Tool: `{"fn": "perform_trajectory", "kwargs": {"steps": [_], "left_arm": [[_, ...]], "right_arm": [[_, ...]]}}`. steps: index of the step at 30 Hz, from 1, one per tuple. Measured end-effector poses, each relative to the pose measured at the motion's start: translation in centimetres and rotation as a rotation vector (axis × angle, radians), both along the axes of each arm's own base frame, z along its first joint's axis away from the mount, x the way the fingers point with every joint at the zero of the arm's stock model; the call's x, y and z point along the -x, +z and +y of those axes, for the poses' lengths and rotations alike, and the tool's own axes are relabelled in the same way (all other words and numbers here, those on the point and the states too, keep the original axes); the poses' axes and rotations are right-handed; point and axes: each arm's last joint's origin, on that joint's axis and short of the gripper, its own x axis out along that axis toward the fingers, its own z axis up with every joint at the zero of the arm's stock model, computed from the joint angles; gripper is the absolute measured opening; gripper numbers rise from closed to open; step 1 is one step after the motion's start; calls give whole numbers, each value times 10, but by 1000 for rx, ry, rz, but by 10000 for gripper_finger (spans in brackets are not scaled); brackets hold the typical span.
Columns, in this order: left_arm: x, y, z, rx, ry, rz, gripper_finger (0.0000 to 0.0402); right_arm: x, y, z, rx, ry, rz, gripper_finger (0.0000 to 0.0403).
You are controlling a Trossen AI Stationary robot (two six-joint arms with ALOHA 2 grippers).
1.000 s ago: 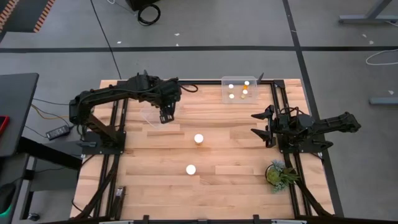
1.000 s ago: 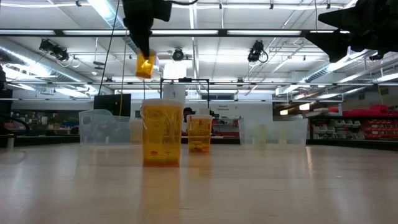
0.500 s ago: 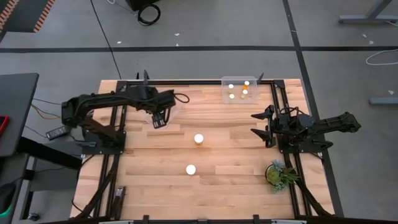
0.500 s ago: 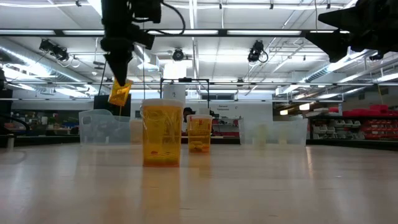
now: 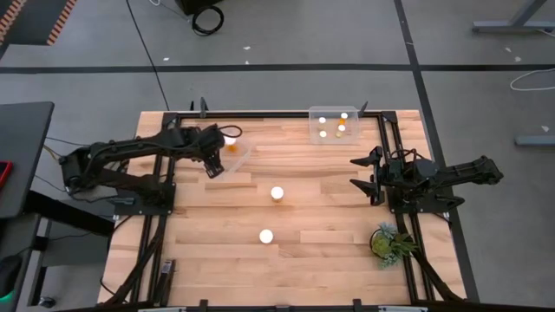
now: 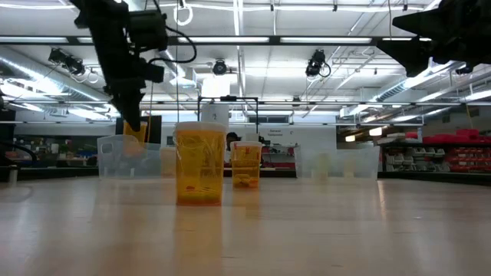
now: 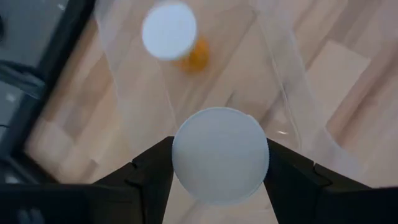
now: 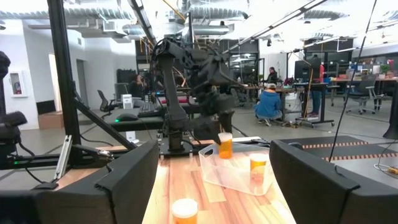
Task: Pick and place medicine bottles into bin by pill shape (circle, oval)
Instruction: Put the top orange pill bottle into the left transparent bin
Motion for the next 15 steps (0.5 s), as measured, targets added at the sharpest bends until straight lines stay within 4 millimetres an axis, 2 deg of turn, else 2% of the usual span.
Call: {"fn": "perform_trajectory", "kwargs": {"steps": [7, 15], "left_arm": [[15, -29, 11, 93, 107, -54, 220], [21, -40, 15, 111, 137, -56, 226]], "right_arm": [[0, 0, 0, 0, 0, 0, 314], [0, 0, 0, 0, 0, 0, 314]]}}
